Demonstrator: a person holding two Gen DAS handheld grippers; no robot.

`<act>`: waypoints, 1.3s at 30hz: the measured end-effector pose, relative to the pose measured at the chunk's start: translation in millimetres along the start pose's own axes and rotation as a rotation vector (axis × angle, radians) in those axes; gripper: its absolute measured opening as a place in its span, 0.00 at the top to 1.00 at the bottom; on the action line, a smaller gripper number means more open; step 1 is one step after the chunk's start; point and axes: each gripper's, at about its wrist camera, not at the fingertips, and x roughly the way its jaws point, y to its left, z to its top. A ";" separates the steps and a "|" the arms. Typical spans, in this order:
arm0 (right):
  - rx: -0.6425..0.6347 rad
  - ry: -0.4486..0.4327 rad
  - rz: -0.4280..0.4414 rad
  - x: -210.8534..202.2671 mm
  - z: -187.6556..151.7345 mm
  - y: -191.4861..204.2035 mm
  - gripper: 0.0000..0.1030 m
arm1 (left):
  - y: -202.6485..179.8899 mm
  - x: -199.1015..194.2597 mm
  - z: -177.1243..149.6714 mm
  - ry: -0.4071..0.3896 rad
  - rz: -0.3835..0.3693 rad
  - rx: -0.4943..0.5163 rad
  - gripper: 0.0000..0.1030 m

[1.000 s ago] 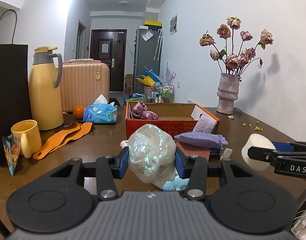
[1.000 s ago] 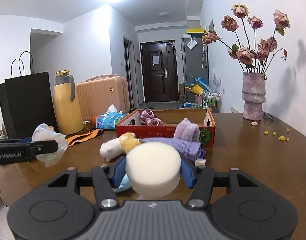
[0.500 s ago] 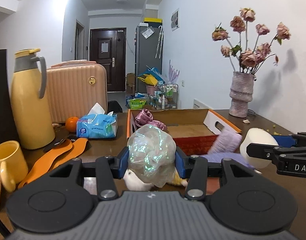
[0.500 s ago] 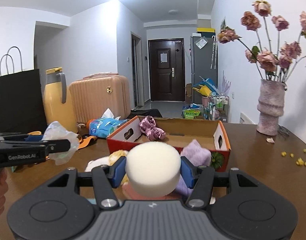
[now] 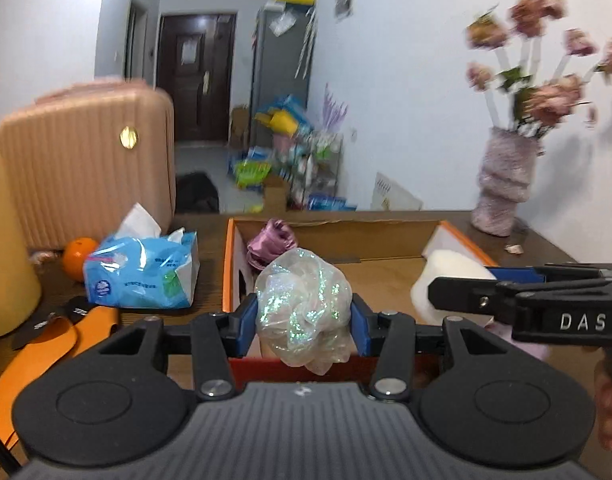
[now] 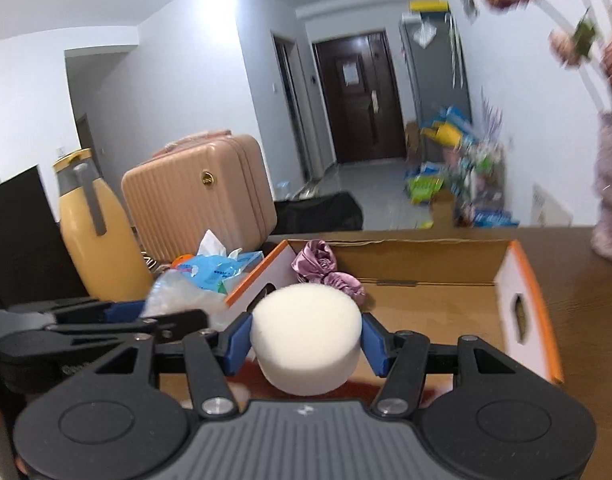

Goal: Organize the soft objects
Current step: 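Carry bag and sponge into the box while both grippers open to release, then withdraw both grippers from the box back over the table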

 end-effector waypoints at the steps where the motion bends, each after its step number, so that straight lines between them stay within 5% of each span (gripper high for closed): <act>1: 0.005 0.030 -0.004 17.2 6.3 -3.7 0.45 | 2.5 15.1 5.1 0.031 -0.007 -0.003 0.54; 8: 0.059 0.194 -0.008 96.0 11.6 -20.1 0.44 | 21.7 89.8 14.7 0.157 0.052 -0.054 0.49; 20: 0.180 0.225 0.027 108.8 9.9 -46.1 0.30 | 33.2 91.1 21.2 0.135 0.021 -0.094 0.28; 32: 0.071 0.093 -0.106 10.6 39.3 -30.3 0.23 | 15.2 -3.1 42.5 0.025 0.062 -0.022 0.15; 39: -0.038 -0.081 -0.229 -90.5 31.6 -8.9 0.11 | 5.7 -116.1 20.0 -0.217 0.166 0.075 0.00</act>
